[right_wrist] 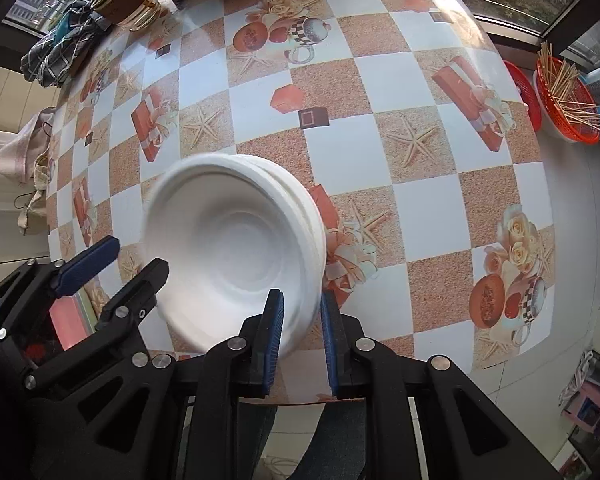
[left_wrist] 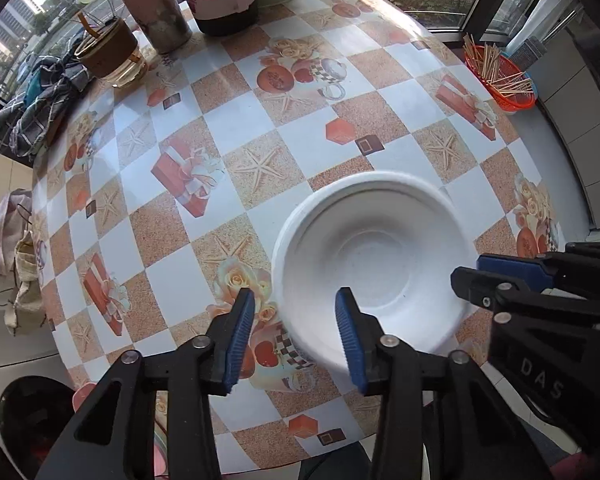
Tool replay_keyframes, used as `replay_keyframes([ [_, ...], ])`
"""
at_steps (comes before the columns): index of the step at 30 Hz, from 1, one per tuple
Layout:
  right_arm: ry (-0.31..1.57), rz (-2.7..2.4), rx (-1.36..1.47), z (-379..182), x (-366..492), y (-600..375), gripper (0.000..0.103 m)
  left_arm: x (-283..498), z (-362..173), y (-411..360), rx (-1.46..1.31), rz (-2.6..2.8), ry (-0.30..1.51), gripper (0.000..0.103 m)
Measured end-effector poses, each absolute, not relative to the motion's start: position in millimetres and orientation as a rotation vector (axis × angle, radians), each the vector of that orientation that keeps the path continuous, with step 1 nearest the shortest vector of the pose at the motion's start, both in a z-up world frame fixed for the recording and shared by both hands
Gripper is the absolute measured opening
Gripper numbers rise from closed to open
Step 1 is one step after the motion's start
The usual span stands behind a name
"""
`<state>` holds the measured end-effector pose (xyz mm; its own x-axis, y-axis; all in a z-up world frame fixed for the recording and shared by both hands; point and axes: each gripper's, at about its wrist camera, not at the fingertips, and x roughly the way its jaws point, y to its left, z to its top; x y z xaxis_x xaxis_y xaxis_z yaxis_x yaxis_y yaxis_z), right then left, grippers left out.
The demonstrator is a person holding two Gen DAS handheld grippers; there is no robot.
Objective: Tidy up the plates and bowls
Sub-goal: 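Carry the third bowl with both grippers over the bowl stack, then lower the bowl into the stack and open both grippers, then raise both open grippers and bring them back to the bowl stack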
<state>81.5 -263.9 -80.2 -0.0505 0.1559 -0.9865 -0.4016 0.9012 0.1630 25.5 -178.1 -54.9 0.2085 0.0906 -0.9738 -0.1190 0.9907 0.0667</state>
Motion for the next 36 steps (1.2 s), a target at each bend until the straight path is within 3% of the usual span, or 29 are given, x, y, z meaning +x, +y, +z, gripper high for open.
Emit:
replay_keyframes([
  [1, 1.559, 0.453, -0.192, -79.1, 82.7, -265.4, 0.035, 23.5, -52.5, -174.5, -0.032, 0.148, 1.358, 0.065],
  [2, 1.561, 0.449, -0.180, -77.7, 83.8, -268.0, 0.067, 21.5, -50.6, -169.9, -0.042, 0.149, 1.370, 0.066],
  [3, 1.553, 0.428, -0.179, -75.6, 84.7, -271.3, 0.091, 20.2, -49.2, -164.3, -0.038, 0.173, 1.388, 0.069],
  [4, 1.540, 0.426, -0.163, -71.6, 85.8, -275.3, 0.095, 17.7, -47.8, -158.6, -0.038, 0.183, 1.405, 0.071],
  [8, 1.524, 0.425, -0.128, -54.2, 88.4, -284.3, 0.102, 1.3, -25.8, -137.2, -0.032, 0.200, 1.388, 0.080],
  [17, 1.448, 0.561, -0.191, 3.8, 73.4, -258.1, 0.102, -45.4, 47.9, -141.2, 0.079, 0.160, 1.322, 0.086],
  [23, 1.536, 0.565, -0.264, -19.9, 66.8, -239.0, 0.102, -42.6, 51.8, -173.4, 0.189, 0.141, 1.322, 0.086],
  [36, 1.604, 0.493, -0.203, -31.2, 73.6, -242.1, 0.102, -42.7, 55.1, -154.7, 0.138, 0.200, 1.318, 0.086],
])
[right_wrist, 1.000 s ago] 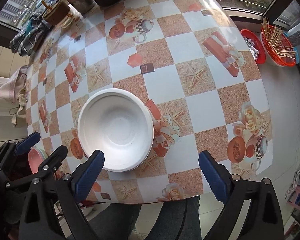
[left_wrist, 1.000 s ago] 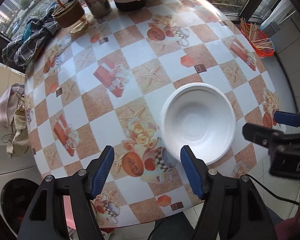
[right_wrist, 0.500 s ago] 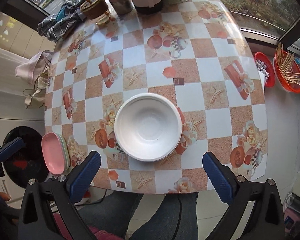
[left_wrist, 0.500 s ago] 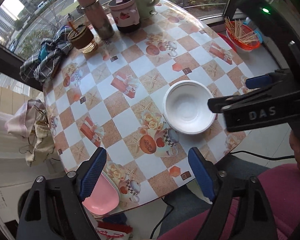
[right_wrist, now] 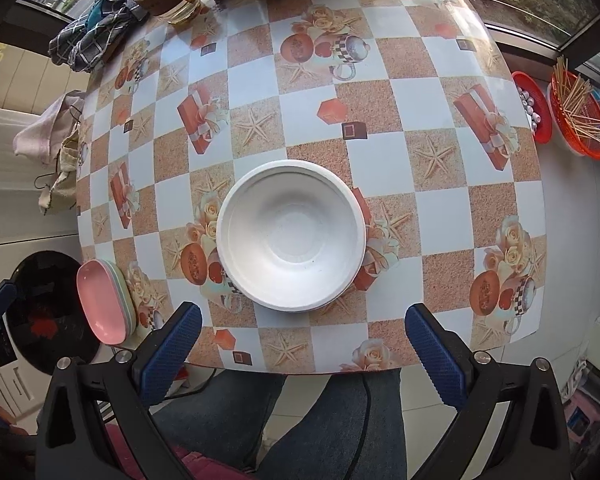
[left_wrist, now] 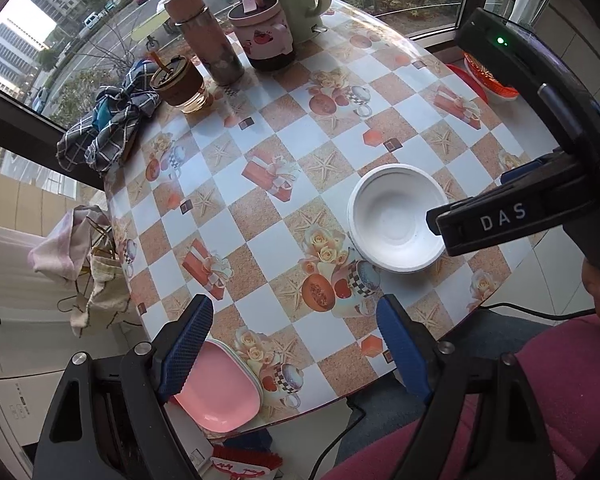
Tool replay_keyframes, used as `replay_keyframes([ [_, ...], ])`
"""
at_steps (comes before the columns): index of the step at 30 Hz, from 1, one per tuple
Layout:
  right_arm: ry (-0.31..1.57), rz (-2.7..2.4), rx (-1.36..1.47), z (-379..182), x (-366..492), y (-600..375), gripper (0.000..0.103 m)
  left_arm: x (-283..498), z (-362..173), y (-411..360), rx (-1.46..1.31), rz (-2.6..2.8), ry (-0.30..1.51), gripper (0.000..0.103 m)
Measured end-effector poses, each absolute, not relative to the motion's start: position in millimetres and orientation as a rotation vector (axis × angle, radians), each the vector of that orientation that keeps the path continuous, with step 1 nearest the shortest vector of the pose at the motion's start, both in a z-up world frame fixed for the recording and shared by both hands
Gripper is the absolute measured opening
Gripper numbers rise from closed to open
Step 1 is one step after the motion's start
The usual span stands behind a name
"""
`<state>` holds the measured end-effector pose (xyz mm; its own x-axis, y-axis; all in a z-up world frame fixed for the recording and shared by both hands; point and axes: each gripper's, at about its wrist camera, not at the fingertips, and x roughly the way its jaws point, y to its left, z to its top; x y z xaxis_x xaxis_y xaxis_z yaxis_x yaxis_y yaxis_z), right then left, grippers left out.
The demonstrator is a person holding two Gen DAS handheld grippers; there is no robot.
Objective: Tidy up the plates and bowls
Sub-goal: 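Raise both open grippers and bring them back to the bowl stack, then close both grippers on the rim of the white bowl stack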
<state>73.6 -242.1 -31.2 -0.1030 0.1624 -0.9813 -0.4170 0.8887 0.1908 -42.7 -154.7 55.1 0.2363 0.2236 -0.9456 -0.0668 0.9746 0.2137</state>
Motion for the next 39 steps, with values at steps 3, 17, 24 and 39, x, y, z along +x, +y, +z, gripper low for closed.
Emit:
replay_keyframes([
  [3, 1.612, 0.494, -0.202, -33.1, 72.6, -240.5, 0.102, -43.9, 55.7, -153.5, 0.139, 0.203, 1.318, 0.086],
  [17, 1.645, 0.475, -0.173, -40.0, 72.1, -243.9, 0.102, -42.1, 52.0, -152.1, 0.128, 0.203, 1.330, 0.087],
  [24, 1.670, 0.438, -0.128, -53.0, 80.5, -258.0, 0.102, -37.8, 38.6, -146.7, 0.129, 0.168, 1.366, 0.087],
  [39, 1.713, 0.291, -0.136, -136.5, 109.6, -282.3, 0.102, 42.2, -75.5, -143.2, -0.008, 0.314, 1.501, 0.087],
])
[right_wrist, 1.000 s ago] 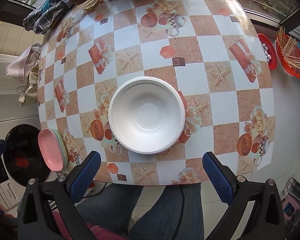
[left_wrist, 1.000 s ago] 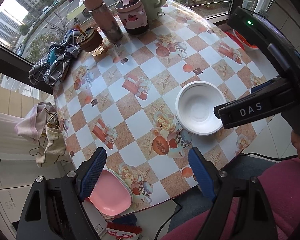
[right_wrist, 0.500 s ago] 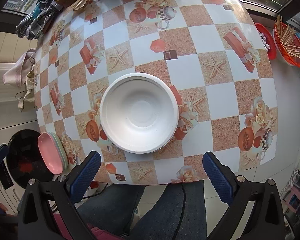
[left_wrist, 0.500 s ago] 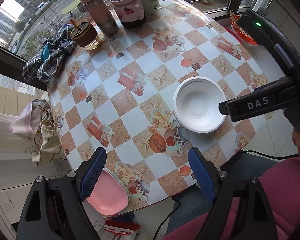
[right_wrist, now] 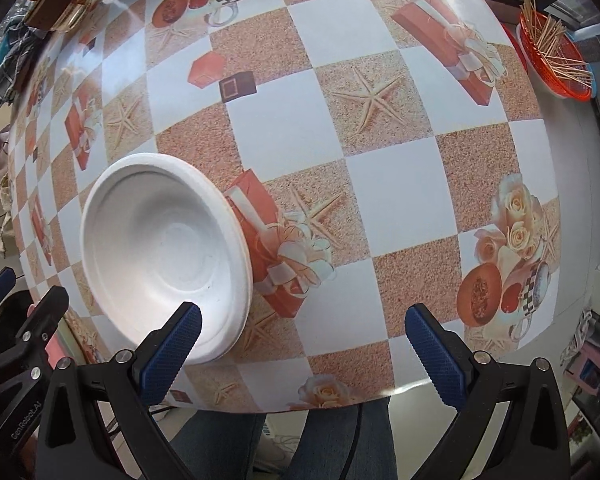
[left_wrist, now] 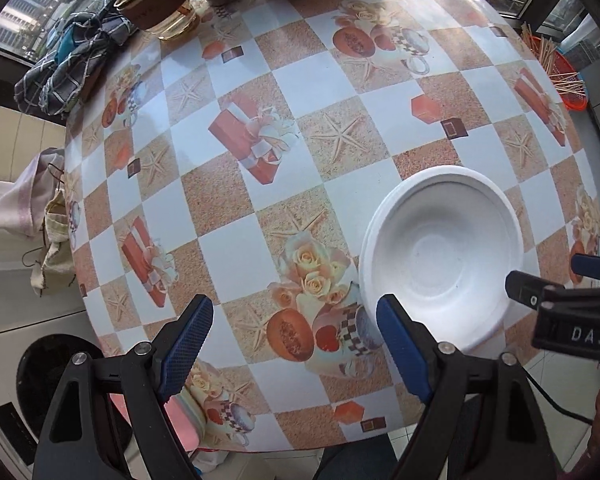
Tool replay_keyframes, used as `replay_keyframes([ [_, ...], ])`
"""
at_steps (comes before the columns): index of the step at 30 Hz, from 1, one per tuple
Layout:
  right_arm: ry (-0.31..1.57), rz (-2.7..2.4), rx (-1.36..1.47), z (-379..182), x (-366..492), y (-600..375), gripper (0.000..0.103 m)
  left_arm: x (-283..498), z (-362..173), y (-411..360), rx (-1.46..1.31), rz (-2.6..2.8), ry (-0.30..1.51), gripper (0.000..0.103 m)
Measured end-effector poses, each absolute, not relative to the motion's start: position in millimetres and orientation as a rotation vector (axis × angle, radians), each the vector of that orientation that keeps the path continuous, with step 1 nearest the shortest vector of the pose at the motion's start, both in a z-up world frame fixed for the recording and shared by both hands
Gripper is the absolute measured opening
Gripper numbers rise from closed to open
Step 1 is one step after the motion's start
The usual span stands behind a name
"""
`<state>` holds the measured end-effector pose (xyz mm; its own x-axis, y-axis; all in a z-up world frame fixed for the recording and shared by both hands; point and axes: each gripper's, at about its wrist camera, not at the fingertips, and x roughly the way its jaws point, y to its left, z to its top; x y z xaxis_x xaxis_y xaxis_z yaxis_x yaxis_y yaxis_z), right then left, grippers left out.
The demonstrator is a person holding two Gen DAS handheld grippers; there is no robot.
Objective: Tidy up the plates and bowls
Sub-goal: 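Close both grippers on the rim of the white bowl stack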
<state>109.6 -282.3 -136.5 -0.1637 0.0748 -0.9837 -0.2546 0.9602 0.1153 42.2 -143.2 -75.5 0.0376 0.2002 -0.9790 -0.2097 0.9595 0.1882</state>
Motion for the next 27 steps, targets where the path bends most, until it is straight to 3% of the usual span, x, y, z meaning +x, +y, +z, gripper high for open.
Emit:
replay_keyframes([
  [11, 1.711, 0.318, -0.246, -171.0, 119.4, -262.7, 0.102, 58.6, -137.1, -144.9, -0.090, 0.343, 1.570, 0.087],
  [14, 1.718, 0.324, -0.242, -176.4, 119.2, -260.7, 0.102, 58.0, -140.9, -141.8, -0.118, 0.342, 1.557, 0.090],
  [18, 1.735, 0.338, -0.196, -180.5, 121.2, -262.9, 0.103, 55.5, -147.2, -133.7, -0.140, 0.348, 1.538, 0.103],
  [27, 1.712, 0.326, -0.173, -176.9, 122.7, -266.4, 0.103, 48.5, -159.0, -112.9, -0.323, 0.292, 1.521, 0.103],
])
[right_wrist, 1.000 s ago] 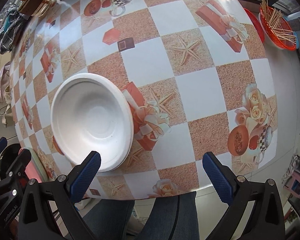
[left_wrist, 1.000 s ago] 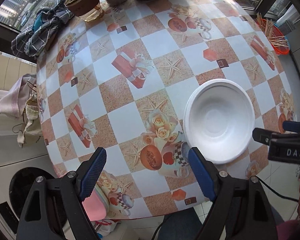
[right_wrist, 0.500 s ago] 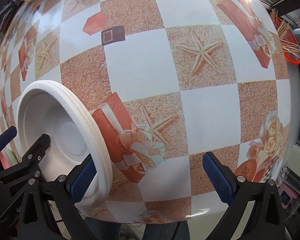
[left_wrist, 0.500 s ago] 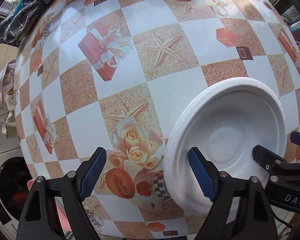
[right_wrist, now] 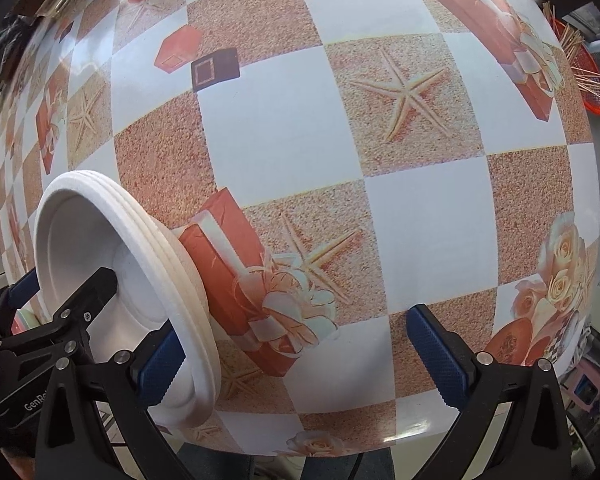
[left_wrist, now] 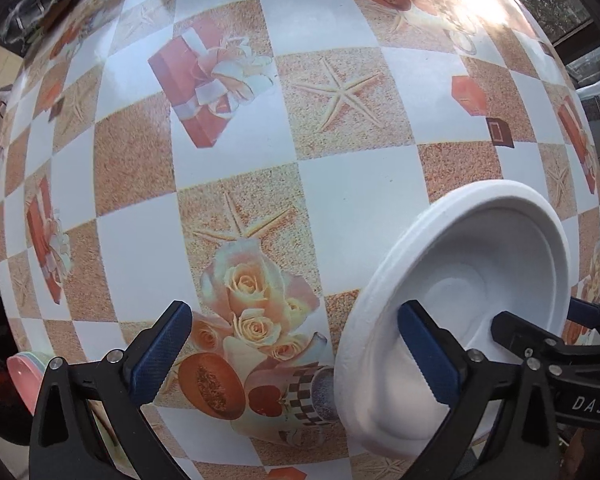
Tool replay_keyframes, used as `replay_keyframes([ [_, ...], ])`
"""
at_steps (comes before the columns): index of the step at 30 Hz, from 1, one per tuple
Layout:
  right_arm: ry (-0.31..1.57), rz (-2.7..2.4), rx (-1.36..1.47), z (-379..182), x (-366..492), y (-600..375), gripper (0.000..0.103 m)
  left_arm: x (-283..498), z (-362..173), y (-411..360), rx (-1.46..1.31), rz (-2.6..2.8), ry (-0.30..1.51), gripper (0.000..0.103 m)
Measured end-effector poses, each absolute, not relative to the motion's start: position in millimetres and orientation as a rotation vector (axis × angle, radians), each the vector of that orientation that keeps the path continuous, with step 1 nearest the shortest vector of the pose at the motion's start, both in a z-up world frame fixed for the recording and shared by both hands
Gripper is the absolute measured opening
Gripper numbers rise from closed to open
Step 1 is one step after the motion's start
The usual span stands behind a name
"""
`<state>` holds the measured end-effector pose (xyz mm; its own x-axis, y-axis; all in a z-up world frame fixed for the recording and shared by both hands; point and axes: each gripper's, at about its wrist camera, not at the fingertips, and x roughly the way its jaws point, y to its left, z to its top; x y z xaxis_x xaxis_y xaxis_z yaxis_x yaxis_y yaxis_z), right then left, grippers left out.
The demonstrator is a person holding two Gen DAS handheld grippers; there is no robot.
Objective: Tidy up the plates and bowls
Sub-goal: 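Close both grippers on the rim of the white bowl stack, then carry the bowl stack with both grippers over the pink plate stack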
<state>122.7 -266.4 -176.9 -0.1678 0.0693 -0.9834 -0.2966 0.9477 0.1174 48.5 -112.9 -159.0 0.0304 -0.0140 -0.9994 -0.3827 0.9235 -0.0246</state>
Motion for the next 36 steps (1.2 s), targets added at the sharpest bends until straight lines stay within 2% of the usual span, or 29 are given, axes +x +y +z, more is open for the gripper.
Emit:
replay_keyframes([
  [2, 1.705, 0.323, -0.175, -175.9, 123.1, -270.7, 0.103, 47.8, -163.1, -105.4, -0.401, 0.289, 1.523, 0.103],
  [12, 1.732, 0.320, -0.178, -179.9, 127.6, -268.7, 0.103, 59.3, -167.7, -96.0, -0.403, 0.296, 1.559, 0.103],
  [14, 1.723, 0.316, -0.171, -180.2, 127.4, -269.7, 0.099, 65.1, -163.5, -105.9, -0.354, 0.297, 1.559, 0.102],
  [16, 1.708, 0.331, -0.162, -176.4, 123.7, -268.8, 0.088, 68.1, -157.7, -123.3, -0.249, 0.278, 1.542, 0.093],
  [17, 1.699, 0.349, -0.163, -172.9, 122.4, -266.8, 0.077, 69.6, -154.3, -129.9, -0.205, 0.258, 1.532, 0.089],
  [18, 1.691, 0.374, -0.164, -169.6, 120.3, -263.6, 0.062, 71.4, -151.6, -135.5, -0.178, 0.238, 1.527, 0.080],
  [19, 1.688, 0.405, -0.161, -166.8, 118.8, -260.2, 0.055, 73.5, -149.7, -139.3, -0.176, 0.214, 1.528, 0.067],
  [20, 1.694, 0.429, -0.149, -165.8, 118.1, -257.7, 0.046, 75.7, -148.6, -141.6, -0.193, 0.190, 1.535, 0.059],
  [21, 1.707, 0.439, -0.141, -165.7, 117.6, -255.2, 0.040, 77.7, -148.1, -142.4, -0.226, 0.163, 1.540, 0.043],
  [22, 1.715, 0.445, -0.129, -166.0, 117.1, -253.6, 0.031, 77.8, -146.4, -143.5, -0.257, 0.140, 1.545, 0.036],
  [23, 1.732, 0.465, -0.091, -166.7, 116.7, -253.2, 0.018, 78.7, -146.5, -143.9, -0.258, 0.143, 1.553, 0.036],
  [26, 1.785, 0.456, -0.039, -168.9, 109.0, -251.9, 0.019, 71.7, -147.7, -145.0, -0.239, 0.134, 1.565, 0.036],
  [36, 1.847, 0.516, -0.195, -168.0, 37.5, -208.4, 0.021, -2.7, -155.0, -141.3, -0.243, 0.132, 1.594, 0.038],
])
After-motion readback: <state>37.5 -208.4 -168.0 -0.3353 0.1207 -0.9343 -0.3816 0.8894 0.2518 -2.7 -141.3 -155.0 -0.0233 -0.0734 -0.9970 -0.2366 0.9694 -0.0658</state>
